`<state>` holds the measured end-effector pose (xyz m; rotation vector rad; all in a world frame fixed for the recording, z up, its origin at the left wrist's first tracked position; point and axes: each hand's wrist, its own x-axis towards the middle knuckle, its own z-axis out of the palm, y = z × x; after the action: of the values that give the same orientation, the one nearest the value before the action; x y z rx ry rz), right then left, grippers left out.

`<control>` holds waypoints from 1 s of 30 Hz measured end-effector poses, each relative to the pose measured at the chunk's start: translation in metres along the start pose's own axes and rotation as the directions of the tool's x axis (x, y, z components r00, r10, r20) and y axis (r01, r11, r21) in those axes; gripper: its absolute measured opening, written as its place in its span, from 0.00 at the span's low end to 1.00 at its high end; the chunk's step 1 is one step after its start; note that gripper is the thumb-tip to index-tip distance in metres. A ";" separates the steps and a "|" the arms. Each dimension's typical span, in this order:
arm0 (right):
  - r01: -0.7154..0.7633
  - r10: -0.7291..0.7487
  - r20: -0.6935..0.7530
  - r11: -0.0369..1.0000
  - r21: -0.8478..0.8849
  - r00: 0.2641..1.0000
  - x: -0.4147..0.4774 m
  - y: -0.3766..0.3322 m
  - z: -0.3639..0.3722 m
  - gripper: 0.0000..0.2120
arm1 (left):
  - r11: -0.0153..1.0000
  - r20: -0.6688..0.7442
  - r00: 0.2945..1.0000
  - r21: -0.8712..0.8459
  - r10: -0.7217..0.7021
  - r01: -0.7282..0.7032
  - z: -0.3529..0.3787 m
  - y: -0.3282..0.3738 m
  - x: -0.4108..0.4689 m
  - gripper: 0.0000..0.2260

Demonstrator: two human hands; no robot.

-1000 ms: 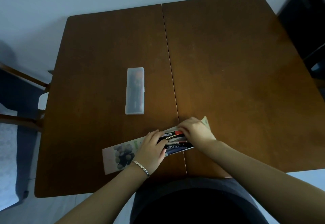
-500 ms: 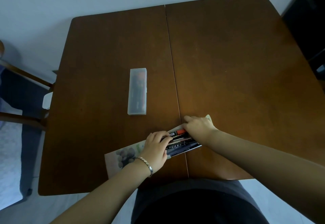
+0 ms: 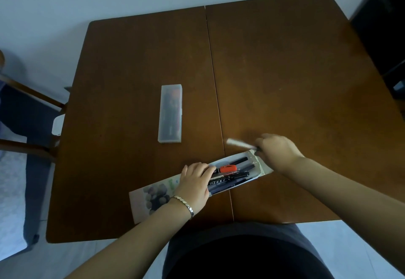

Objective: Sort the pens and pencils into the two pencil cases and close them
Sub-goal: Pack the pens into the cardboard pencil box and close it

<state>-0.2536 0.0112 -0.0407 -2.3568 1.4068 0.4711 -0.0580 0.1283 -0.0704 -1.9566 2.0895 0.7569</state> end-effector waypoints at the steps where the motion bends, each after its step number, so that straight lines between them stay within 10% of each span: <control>1: -0.066 0.072 -0.039 0.988 0.136 0.997 -0.004 0.005 -0.001 0.07 | 1.000 0.000 1.000 -0.002 -0.001 0.001 0.000 0.000 -0.001 0.25; 5: -0.123 0.294 -0.075 0.598 0.792 0.953 -0.014 0.004 -0.003 0.03 | 1.000 -0.007 1.000 -0.027 -0.004 0.004 -0.001 0.002 -0.002 0.24; 10: -0.147 0.291 0.139 0.008 0.989 0.947 -0.016 -0.016 -0.014 0.12 | 0.999 -0.010 1.000 -0.043 0.024 -0.024 -0.002 0.003 -0.002 0.21; 22: -0.081 0.207 -0.019 0.468 0.880 0.978 -0.012 -0.027 0.017 0.08 | 0.998 0.013 0.999 -0.046 0.032 -0.031 -0.003 0.002 -0.004 0.21; 30: -0.174 0.115 0.179 -0.057 0.983 0.977 -0.003 -0.028 0.006 0.04 | 0.997 -0.048 0.999 -0.079 0.016 -0.020 -0.001 0.001 -0.009 0.20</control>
<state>-0.2301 0.0287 -0.0414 -0.8603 1.2072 -0.4600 -0.0574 0.1360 -0.0654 -2.0184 2.1383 0.8162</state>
